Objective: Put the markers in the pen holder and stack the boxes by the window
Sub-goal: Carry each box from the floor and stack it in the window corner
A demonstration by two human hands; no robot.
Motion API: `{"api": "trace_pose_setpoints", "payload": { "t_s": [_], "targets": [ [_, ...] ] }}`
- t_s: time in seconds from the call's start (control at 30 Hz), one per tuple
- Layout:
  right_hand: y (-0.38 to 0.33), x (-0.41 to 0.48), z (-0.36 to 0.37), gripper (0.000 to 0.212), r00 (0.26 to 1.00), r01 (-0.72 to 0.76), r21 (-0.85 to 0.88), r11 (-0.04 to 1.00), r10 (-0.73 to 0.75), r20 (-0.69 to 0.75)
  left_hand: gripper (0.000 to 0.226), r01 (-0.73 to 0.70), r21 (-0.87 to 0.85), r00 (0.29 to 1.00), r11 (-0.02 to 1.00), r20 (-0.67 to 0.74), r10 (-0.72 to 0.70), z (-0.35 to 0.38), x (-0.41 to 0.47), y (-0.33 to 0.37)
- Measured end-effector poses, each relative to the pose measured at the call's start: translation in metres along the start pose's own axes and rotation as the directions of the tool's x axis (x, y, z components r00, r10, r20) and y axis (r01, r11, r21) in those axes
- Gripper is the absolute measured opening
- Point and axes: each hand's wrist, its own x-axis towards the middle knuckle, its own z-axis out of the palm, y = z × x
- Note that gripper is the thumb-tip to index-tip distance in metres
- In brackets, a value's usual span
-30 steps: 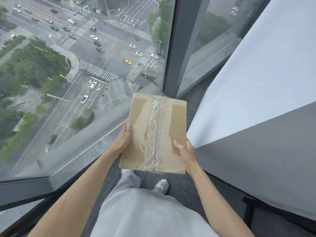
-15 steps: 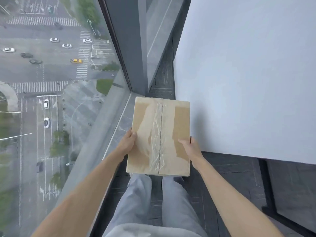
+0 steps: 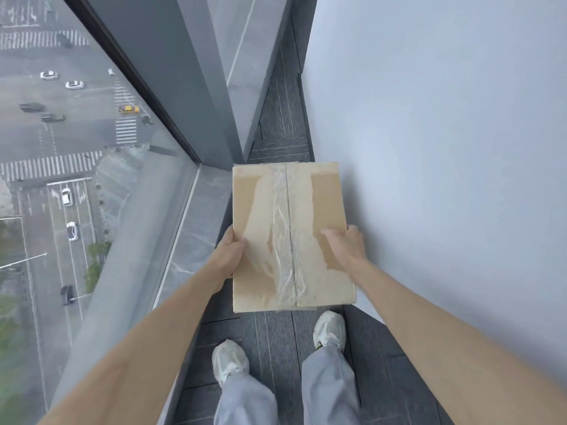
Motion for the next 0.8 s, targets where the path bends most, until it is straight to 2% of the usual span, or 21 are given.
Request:
{"api": "trace_pose_setpoints", "payload": {
  "t_s": [0.1,0.2,0.27,0.4,0.63,0.8],
  "targets": [
    [0.004,0.044,0.018,0.062,0.999,-0.03,0.026,0.999,0.029,0.032,0.043,0.031,0.008,0.999,0.999,0.015,-0.031,0.005,0.05,-0.008],
    [0.007,0.085,0.035,0.043,0.999,-0.009,0.045,0.999,0.006,0.052,0.044,0.026,-0.001,1.0,1.0,0.002,-0.026,0.006,0.089,-0.016],
    [0.007,0.111,0.046,0.038,0.998,0.01,0.039,0.999,-0.012,0.054,0.041,0.023,-0.007,1.0,1.0,-0.008,-0.023,0.007,0.115,-0.018],
    [-0.002,0.145,0.059,0.043,0.998,0.024,0.048,0.999,-0.026,0.063,0.042,0.012,-0.02,1.0,1.0,0.0,-0.012,0.012,0.15,-0.021],
    [-0.002,0.194,0.062,0.069,0.998,0.015,0.063,0.998,-0.019,0.067,0.055,-0.107,0.013,0.994,0.994,-0.014,0.107,0.035,0.198,-0.014],
    [-0.009,0.213,0.063,0.047,0.993,0.071,0.104,0.992,-0.08,0.083,0.049,-0.147,0.048,0.987,0.988,-0.064,0.15,0.043,0.217,-0.002]
  ]
}}
